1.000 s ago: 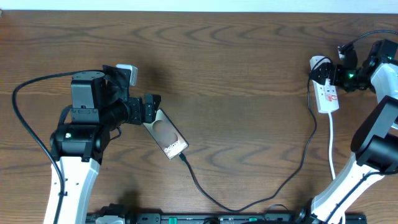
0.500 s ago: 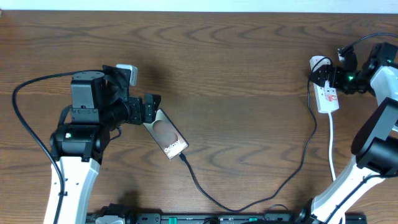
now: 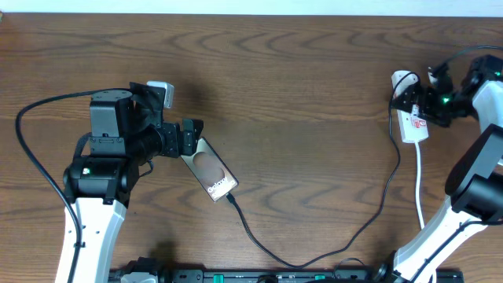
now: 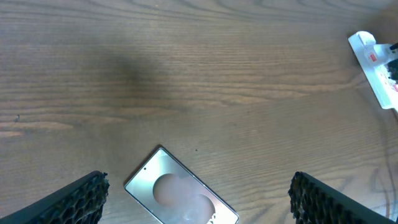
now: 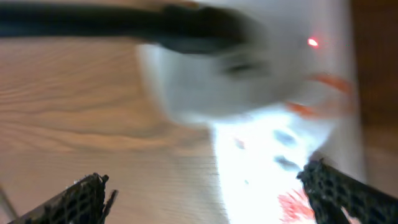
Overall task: Plug charger to phone and switch on socket
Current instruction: 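Lift the right gripper away from the power strip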
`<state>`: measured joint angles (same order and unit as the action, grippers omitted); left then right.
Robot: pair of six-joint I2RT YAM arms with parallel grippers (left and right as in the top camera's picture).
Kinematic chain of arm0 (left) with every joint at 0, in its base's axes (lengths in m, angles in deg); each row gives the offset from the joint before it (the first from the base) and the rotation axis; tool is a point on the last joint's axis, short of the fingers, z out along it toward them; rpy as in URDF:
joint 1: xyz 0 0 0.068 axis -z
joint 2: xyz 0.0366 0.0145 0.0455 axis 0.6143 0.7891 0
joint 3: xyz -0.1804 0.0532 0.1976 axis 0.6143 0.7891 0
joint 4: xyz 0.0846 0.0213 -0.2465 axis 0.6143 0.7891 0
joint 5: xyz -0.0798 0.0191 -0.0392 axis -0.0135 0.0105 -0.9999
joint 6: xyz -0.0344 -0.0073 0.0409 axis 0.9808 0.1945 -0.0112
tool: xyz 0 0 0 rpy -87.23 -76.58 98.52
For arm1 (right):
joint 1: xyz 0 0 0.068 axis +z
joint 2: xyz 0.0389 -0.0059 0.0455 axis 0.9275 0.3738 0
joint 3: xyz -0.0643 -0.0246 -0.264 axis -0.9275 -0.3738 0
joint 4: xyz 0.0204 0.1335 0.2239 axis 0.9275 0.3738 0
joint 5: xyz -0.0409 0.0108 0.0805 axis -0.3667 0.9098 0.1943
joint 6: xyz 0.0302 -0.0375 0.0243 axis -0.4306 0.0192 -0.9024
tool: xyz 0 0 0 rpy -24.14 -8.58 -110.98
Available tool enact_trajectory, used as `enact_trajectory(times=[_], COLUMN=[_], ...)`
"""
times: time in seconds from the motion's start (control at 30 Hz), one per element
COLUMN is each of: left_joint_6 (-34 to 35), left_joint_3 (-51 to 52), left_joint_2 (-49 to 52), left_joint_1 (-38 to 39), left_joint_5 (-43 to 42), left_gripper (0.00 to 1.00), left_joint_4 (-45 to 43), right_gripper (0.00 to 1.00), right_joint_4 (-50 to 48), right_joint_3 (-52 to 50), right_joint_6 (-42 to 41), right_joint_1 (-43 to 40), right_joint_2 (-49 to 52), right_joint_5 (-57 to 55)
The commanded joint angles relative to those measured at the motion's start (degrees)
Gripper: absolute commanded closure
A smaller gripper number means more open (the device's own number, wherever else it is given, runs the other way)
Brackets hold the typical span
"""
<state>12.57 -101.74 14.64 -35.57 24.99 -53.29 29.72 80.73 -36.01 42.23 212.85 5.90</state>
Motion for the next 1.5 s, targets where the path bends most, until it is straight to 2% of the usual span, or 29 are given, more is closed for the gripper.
enact_trajectory(times=[0.0, 0.1, 0.27, 0.6, 0.8, 1.47], left_joint_6=[-1.0, -1.0, -1.0, -1.0, -1.0, -1.0], left_joint_3=[0.1, 0.1, 0.1, 0.1, 0.1, 0.1], left_joint_2=[-0.3, -0.3, -0.3, -0.3, -0.3, -0.3], left_joint_1=[0.1, 0.1, 0.1, 0.1, 0.1, 0.1], left_joint_5=[-0.7, -0.7, -0.7, -0.7, -0.7, -0.7], left_gripper=[0.07, 0.07, 0.07, 0.07, 0.07, 0.07], left_joint_4=[0.2, 0.2, 0.2, 0.2, 0.2, 0.2], right_gripper=[0.01, 0.01, 0.01, 0.01, 0.01, 0.01], right_joint_4=[3.3, 5.5, 8.2, 10.6, 11.3, 13.1], right_joint_3=[4.2, 6.8, 9.2, 9.2, 9.2, 9.2], right_joint_6=[-5.3, -7.7, -8.7, -8.9, -8.9, -8.9], right_joint_1=[-3.5, -5.0, -6.1, -2.1, 1.0, 1.2], right_joint_2=[1.3, -0.5, -7.4, -25.2, -32.5, -34.2], right_joint_5=[-14.2, -18.5, -18.9, -18.1, -16.6, -16.6])
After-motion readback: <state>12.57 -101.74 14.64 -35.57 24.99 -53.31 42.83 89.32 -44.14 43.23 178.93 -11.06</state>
